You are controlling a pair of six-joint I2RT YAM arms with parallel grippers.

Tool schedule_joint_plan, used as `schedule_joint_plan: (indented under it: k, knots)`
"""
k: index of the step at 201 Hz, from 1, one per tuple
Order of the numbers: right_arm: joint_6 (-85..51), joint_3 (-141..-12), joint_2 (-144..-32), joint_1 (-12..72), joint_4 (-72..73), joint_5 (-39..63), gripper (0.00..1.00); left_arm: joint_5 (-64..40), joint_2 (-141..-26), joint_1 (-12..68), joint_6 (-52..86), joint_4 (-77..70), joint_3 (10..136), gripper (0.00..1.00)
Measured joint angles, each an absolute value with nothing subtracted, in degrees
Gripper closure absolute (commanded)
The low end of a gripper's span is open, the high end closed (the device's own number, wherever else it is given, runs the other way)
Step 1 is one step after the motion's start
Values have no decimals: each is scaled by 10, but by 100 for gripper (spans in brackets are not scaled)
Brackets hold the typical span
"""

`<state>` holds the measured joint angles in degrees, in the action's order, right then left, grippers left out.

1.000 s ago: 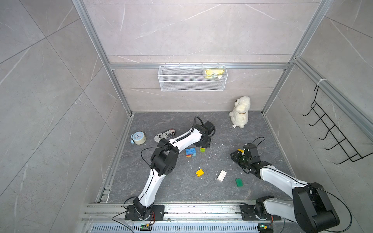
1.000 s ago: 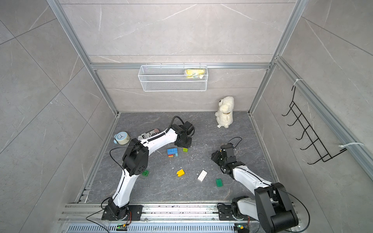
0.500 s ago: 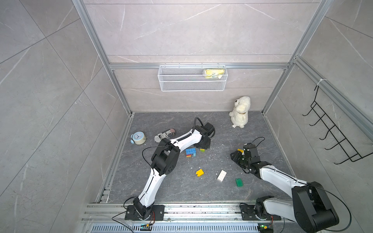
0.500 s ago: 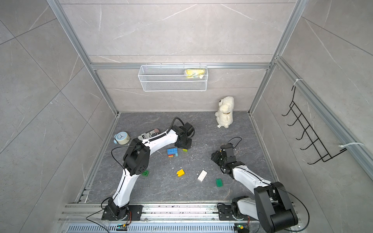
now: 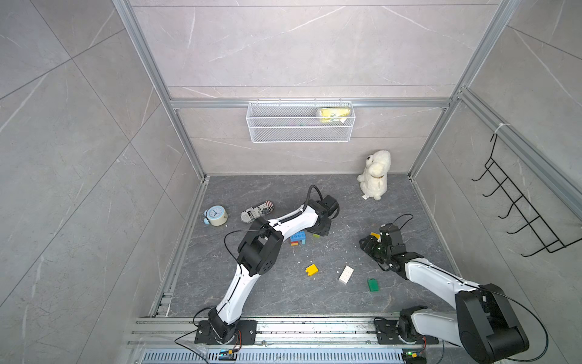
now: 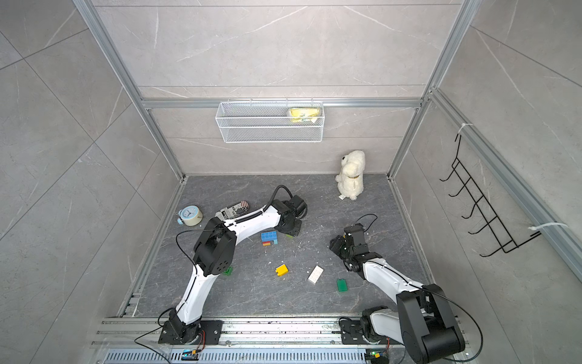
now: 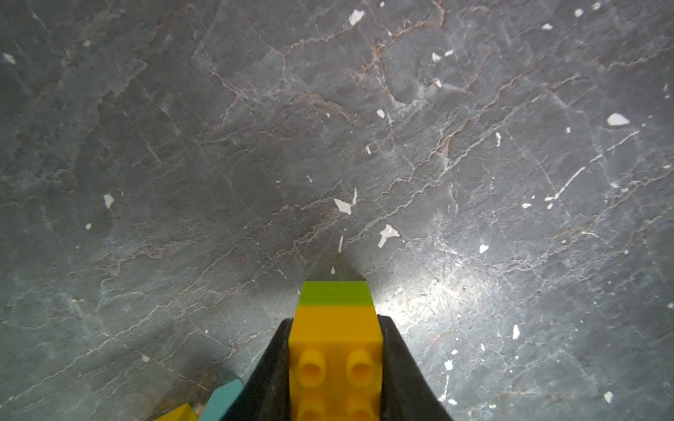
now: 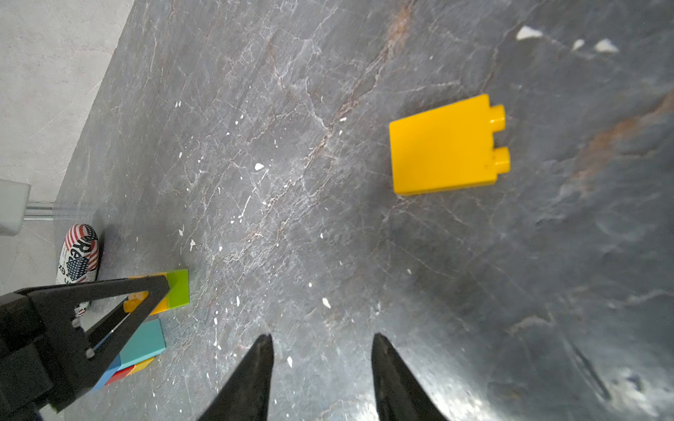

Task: Assemble the letter h with lego
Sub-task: Assemble the lego brick with the lego brick.

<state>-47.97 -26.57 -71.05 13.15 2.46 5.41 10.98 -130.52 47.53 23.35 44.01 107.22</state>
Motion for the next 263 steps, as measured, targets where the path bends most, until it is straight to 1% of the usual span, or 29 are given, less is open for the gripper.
schedule_joint_plan:
  k: [43, 105, 146, 167, 205, 263]
  knots:
    - [-478, -266, -710, 131, 25, 54, 52, 139, -1306, 488, 241, 429, 1070, 100]
    - [-478, -266, -710, 131, 25, 54, 52, 116, -1270, 489, 306, 422, 1043, 100]
    - [-478, -266, -710, 131, 26, 56, 54, 107, -1185, 489, 346, 423, 1044, 100]
    - [-478, -266, -710, 131, 36, 67, 55, 122, -1133, 489, 370, 433, 1041, 100]
    - [-468, -266, -729, 149, 66, 90, 56, 161, -1045, 489, 431, 460, 966, 100]
    - [-439, -301, -783, 206, 69, 110, 57, 180, -997, 483, 501, 479, 834, 100]
